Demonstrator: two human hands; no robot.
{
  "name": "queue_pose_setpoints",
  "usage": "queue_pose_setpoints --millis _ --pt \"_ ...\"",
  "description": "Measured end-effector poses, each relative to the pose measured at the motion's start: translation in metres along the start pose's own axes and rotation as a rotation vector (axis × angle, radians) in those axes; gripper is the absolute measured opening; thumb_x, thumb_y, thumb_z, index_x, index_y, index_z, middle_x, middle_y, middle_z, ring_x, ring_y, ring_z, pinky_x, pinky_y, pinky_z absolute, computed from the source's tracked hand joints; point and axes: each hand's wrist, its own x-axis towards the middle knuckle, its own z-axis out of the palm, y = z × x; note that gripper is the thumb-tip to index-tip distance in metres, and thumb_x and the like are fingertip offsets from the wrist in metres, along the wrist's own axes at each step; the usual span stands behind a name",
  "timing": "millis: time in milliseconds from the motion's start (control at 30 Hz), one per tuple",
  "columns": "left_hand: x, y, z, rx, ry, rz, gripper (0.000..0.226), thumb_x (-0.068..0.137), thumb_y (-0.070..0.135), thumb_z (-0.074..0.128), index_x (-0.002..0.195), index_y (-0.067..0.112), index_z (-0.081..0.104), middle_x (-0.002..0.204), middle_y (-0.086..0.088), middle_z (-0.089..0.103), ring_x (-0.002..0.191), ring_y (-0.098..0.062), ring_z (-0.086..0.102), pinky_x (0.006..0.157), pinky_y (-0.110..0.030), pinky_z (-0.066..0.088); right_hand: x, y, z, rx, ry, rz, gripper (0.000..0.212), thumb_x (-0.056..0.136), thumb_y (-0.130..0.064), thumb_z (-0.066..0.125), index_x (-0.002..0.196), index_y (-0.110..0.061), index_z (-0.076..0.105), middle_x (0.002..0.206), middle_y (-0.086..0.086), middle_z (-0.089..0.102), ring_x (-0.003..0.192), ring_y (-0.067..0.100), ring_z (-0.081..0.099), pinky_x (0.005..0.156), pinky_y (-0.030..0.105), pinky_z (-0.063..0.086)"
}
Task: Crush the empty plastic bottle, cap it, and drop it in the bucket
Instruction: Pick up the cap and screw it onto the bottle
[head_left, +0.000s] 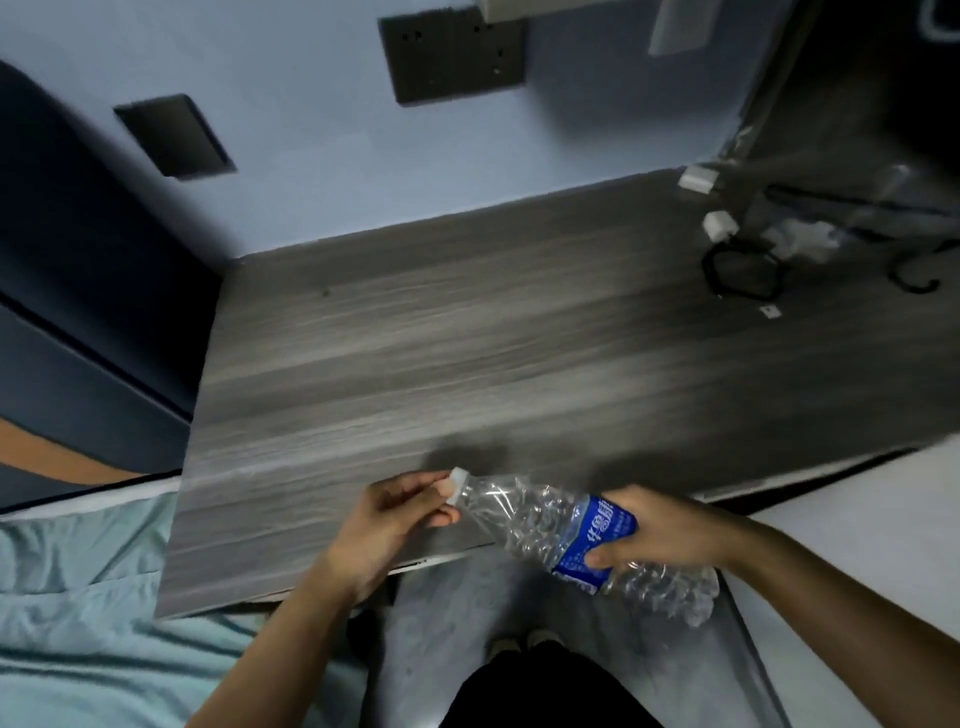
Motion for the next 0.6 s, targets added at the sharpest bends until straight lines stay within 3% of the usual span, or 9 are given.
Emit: queue_pose_setpoints --millis 67,133,233,333,400,467,533,600 --pt "-0.001 -0.007 0.009 0.014 -0.033 -0.002 0.017 0.087 0.005 0.052 0.093 0.000 0.066 0.073 -0.008 0.070 0.062 -0.011 0.066 0.062 -0.015 0.056 -0.018 0.016 0.008 0.031 0.115 0.026 0.013 0.077 -0.020 0.074 0.083 -0.011 0.067 0.081 0.004 0.075 0.071 0.017 0.069 0.061 0.026 0.053" --pt "-0.002 -0.018 0.019 0.046 -0.069 -0.022 0.016 0.089 0.007 0.051 0.085 0.006 0.067 0.066 -0.003 0.073 0.060 -0.011 0.068 0.060 -0.015 0.057 -0.038 0.033 0.018 0.067 0.251 0.063 0.019 0.076 -0.021 0.075 0.086 -0.006 0.067 0.086 0.012 0.075 0.079 0.023 0.071 0.070 0.035 0.055" --pt "-0.004 -0.041 0.035 0.188 -0.173 -0.053 0.025 0.090 0.001 0.048 0.077 0.010 0.067 0.057 0.000 0.072 0.056 -0.007 0.067 0.058 -0.013 0.057 -0.067 0.057 0.041 0.180 0.393 0.153 0.009 0.076 -0.020 0.075 0.072 -0.017 0.068 0.068 -0.004 0.073 0.061 -0.005 0.065 0.060 0.016 0.050" --pt "-0.003 -0.067 0.039 0.472 -0.327 -0.050 0.028 0.091 0.007 0.050 0.072 0.020 0.065 0.064 0.004 0.070 0.066 -0.014 0.068 0.068 -0.021 0.057 -0.092 0.074 0.077 0.282 0.490 0.293 0.022 0.077 -0.020 0.074 0.061 -0.025 0.060 0.045 -0.014 0.063 0.045 -0.010 0.057 0.047 0.005 0.040" --pt "-0.003 -0.082 0.037 0.692 -0.450 -0.029 0.023 0.091 0.014 0.051 0.075 0.024 0.064 0.076 -0.001 0.070 0.080 -0.023 0.068 0.082 -0.034 0.054 -0.108 0.090 0.109 0.389 0.568 0.357 0.019 0.078 -0.017 0.073 0.065 -0.024 0.062 0.047 -0.014 0.066 0.047 -0.005 0.061 0.048 0.007 0.044" --pt "-0.002 -0.096 0.036 0.829 -0.531 -0.042 0.019 0.092 0.017 0.051 0.079 0.019 0.065 0.083 -0.009 0.069 0.087 -0.027 0.066 0.086 -0.038 0.052 -0.125 0.106 0.144 0.513 0.649 0.446 0.012 0.079 -0.014 0.072 0.071 -0.019 0.064 0.058 -0.005 0.070 0.057 0.011 0.069 0.049 0.016 0.050" --pt "0.000 -0.110 0.040 0.973 -0.607 -0.051 0.020 0.092 0.019 0.049 0.080 0.012 0.064 0.082 -0.012 0.065 0.080 -0.024 0.062 0.080 -0.034 0.048 -0.143 0.122 0.180 0.634 0.703 0.554 0.005 0.080 -0.013 0.070 0.079 -0.011 0.066 0.071 0.006 0.072 0.066 0.023 0.070 0.056 0.024 0.054" --pt "0.003 -0.122 0.046 1.152 -0.707 -0.062 0.024 0.093 0.024 0.046 0.075 0.012 0.056 0.077 -0.013 0.056 0.071 -0.017 0.052 0.068 -0.029 0.040 -0.162 0.137 0.219 0.720 0.755 0.669 0.016 0.080 -0.014 0.070 0.088 0.000 0.067 0.077 0.018 0.072 0.066 0.026 0.067 0.062 0.032 0.054"
